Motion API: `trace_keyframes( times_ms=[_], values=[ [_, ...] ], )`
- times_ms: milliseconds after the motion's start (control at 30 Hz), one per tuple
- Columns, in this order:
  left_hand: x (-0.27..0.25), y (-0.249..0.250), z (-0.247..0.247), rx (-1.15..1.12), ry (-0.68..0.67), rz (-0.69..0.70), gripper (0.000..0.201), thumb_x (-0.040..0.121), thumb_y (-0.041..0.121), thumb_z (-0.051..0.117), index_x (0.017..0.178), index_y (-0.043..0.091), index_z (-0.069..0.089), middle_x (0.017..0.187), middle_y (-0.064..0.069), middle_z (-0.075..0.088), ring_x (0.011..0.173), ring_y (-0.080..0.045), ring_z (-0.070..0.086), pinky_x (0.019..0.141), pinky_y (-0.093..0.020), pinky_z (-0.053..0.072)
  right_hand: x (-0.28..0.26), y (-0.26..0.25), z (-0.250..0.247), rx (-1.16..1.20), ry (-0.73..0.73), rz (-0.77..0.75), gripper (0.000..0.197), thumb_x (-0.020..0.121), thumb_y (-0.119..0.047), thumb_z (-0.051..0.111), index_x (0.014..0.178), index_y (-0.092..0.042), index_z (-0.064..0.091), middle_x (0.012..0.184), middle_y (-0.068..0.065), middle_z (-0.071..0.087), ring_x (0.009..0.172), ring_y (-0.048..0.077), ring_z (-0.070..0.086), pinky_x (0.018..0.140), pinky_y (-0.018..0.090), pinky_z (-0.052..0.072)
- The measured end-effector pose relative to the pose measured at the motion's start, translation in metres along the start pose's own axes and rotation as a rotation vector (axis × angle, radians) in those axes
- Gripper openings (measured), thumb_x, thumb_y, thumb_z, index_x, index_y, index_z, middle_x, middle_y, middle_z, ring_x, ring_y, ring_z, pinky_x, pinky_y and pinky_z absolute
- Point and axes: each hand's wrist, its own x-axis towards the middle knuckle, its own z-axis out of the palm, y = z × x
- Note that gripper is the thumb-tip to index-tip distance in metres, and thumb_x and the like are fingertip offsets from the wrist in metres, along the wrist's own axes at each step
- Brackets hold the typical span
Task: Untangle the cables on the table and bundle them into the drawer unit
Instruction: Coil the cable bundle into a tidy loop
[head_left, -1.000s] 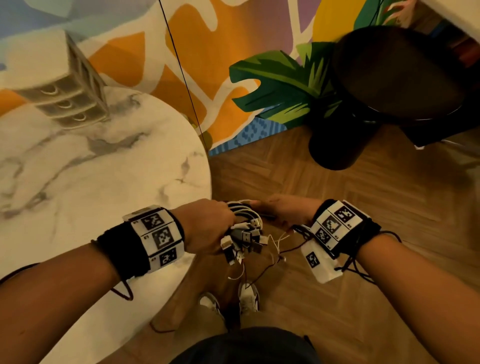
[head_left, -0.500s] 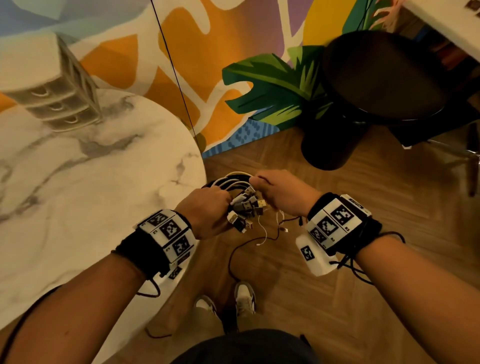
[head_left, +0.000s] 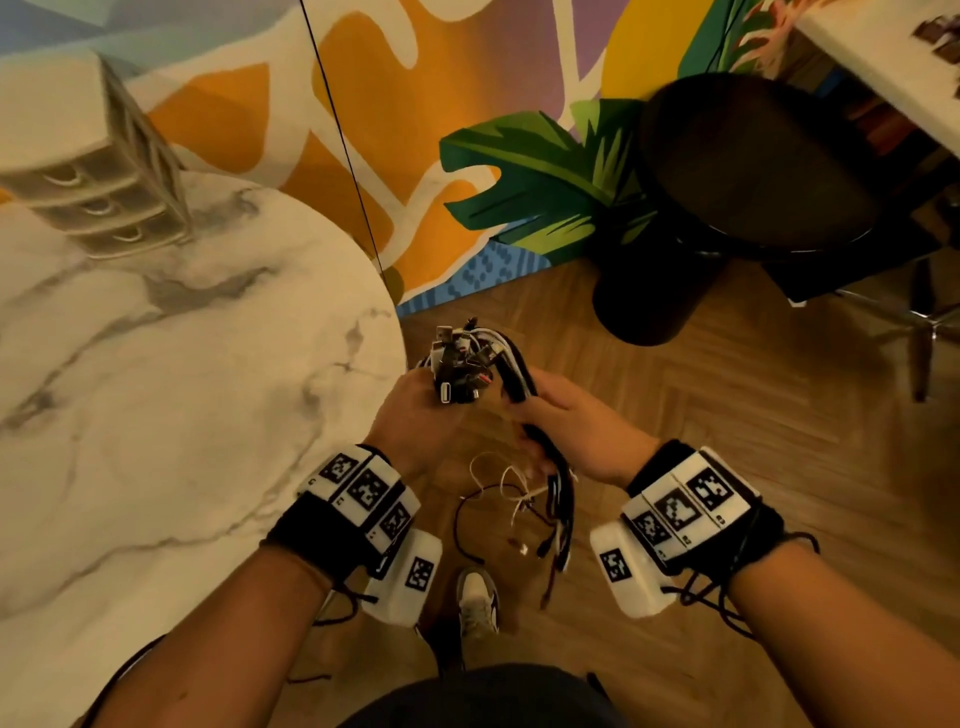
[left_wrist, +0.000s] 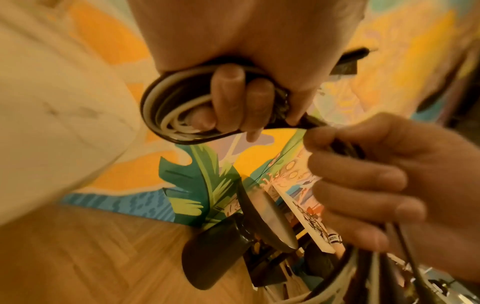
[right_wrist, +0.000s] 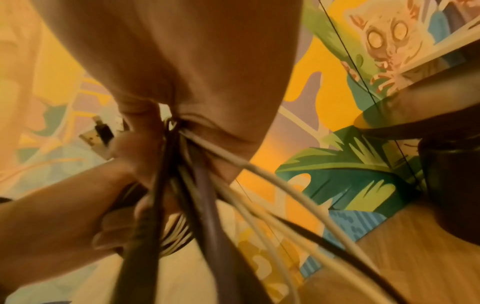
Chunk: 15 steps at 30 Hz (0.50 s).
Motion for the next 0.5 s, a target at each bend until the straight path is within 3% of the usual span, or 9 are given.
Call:
trace_keyframes(
  times_ms=[67, 133, 233, 333, 400, 500],
  values=[
    [-0.002, 0.001, 0.003, -0.111, -0.076, -0.070, 0.020, 0.092, 0.034, 0.055, 0.076, 0.026, 0.062, 0.049, 0.011, 0.050, 0.046, -0.002, 0.042, 0.049, -0.017, 0.034, -0.001, 0.003, 0.009, -0.133, 0.032, 0.005, 0.014, 0.098, -0.015, 0.039, 0.094, -0.021, 0.051, 0.064, -0.002, 0.044, 0.051, 0.011, 0.041, 0.048, 0.027, 0.038],
    [-0.004, 0.001, 0.006, -0.163, -0.143, -0.105, 0.022, 0.093, 0.037, 0.051, 0.073, 0.029, 0.058, 0.045, 0.009, 0.045, 0.040, 0.000, 0.038, 0.046, -0.015, 0.033, 0.001, 0.005, 0.017, -0.249, 0.059, -0.020, 0.012, 0.099, -0.015, 0.040, 0.102, -0.009, 0.050, 0.065, -0.004, 0.045, 0.047, 0.001, 0.039, 0.046, 0.018, 0.036],
    [-0.003, 0.000, 0.007, -0.180, -0.178, -0.140, 0.016, 0.090, 0.046, 0.048, 0.090, 0.033, 0.057, 0.067, 0.015, 0.054, 0.063, 0.001, 0.049, 0.066, -0.018, 0.040, 0.004, 0.005, 0.024, -0.321, 0.114, -0.076, 0.009, 0.097, -0.015, 0.041, 0.095, -0.011, 0.048, 0.067, -0.005, 0.047, 0.049, 0.000, 0.042, 0.048, 0.015, 0.036],
    [-0.002, -0.005, 0.005, -0.262, -0.246, -0.200, 0.035, 0.077, 0.066, 0.048, 0.099, 0.040, 0.056, 0.096, 0.004, 0.063, 0.092, -0.014, 0.058, 0.089, -0.032, 0.047, 0.006, 0.004, 0.025, -0.421, 0.136, -0.098, 0.005, 0.095, -0.017, 0.042, 0.095, -0.018, 0.047, 0.070, -0.007, 0.052, 0.052, 0.003, 0.046, 0.051, 0.017, 0.037],
    [-0.003, -0.004, 0.006, -0.329, -0.298, -0.197, 0.043, 0.073, 0.068, 0.048, 0.097, 0.034, 0.060, 0.088, 0.002, 0.065, 0.084, -0.016, 0.060, 0.079, -0.032, 0.050, 0.007, 0.003, 0.028, -0.535, 0.149, -0.054, 0.012, 0.096, -0.021, 0.042, 0.106, -0.018, 0.046, 0.074, -0.006, 0.057, 0.056, 0.004, 0.053, 0.050, 0.014, 0.038],
    [-0.003, -0.003, 0.012, -0.351, -0.278, -0.174, 0.049, 0.074, 0.061, 0.050, 0.083, 0.014, 0.060, 0.062, -0.001, 0.055, 0.058, -0.018, 0.050, 0.053, -0.029, 0.040, 0.013, 0.005, 0.035, -0.783, 0.177, 0.023, 0.023, 0.096, -0.024, 0.041, 0.115, -0.012, 0.046, 0.088, 0.002, 0.062, 0.071, 0.015, 0.060, 0.063, 0.028, 0.051]
  ],
)
